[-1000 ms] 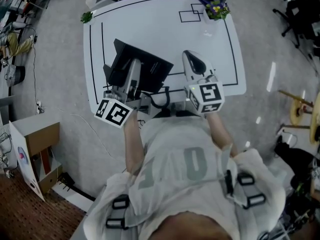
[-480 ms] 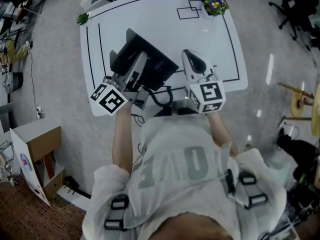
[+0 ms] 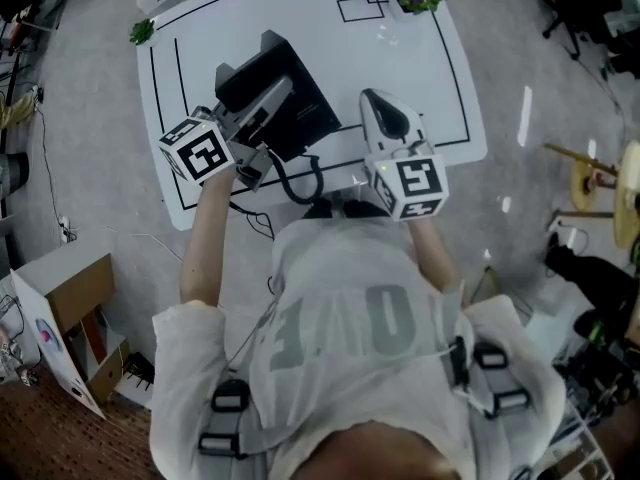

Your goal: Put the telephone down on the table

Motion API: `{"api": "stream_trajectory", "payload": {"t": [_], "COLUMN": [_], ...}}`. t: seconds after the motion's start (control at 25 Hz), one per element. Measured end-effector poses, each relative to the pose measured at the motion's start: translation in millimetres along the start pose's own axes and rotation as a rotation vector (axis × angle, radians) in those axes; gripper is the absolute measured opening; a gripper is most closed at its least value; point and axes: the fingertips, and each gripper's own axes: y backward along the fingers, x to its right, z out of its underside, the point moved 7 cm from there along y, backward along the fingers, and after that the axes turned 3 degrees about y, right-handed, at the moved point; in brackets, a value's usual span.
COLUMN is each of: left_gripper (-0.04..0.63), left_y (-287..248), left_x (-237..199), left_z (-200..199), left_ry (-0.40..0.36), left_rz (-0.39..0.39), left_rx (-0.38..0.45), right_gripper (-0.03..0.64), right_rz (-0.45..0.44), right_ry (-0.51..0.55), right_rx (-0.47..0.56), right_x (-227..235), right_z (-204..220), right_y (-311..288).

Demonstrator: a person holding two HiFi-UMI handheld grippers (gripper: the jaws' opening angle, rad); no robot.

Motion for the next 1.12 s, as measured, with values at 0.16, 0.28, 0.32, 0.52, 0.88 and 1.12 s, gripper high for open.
{"api": "stream_trajectory", "payload": {"t": [0.16, 0.28, 0.32, 0.52, 0.88, 1.12], "left_gripper": [0.173, 0.173, 0.173, 0.173, 0.174, 0.174], "left_y": [-12, -19, -22, -35, -58, -69], "left_x": [-15, -26, -30, -46, -66, -76], "left_z": [5, 10, 11, 18, 31, 34], "left_ry": [0.006, 0.024, 0.026, 0.052, 0.088, 0.132], "left_rz": [0.018, 0.017, 0.015, -0.003, -0.026, -0.019], "left_rx": [-0.083, -0.127, -0.14, -0.193, -0.265, -0.275], "right_gripper": [0.008, 0.008, 0.008, 0.008, 0.008, 0.008], "right_rz": [0.031, 0.052, 0.058, 0.079, 0.092, 0.065], "right_ry": [-0.008, -0.011, -0.011, -0.015, -0.023, -0.016], "right_rx": [-0.013, -0.021, -0.025, -0.042, -0.075, -0.094], "right_x": [6, 10, 11, 15, 14, 10], "right_z": [3, 6, 6, 9, 16, 19], "right_y": [5, 7, 7, 7, 2, -8]}}
